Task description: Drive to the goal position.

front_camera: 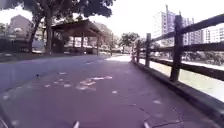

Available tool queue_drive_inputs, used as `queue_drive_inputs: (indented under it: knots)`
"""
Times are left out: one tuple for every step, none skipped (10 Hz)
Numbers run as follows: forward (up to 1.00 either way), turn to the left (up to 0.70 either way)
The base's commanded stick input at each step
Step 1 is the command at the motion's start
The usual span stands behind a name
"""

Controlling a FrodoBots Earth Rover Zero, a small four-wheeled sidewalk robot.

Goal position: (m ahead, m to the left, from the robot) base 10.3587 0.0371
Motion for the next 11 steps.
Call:
queue_drive_inputs:
  knots:
    - [1.0, 0.0]
    - [1.0, 0.0]
    - [1.0, -0.38]
    - [1.0, -0.4]
    - [1.0, -0.4]
    - [1.0, -0.36]
    - [1.0, -0.07]
    - [1.0, 0.0]
    - [1.0, 0.0]
    - [1.0, 0.0]
    - [1.0, 0.0]
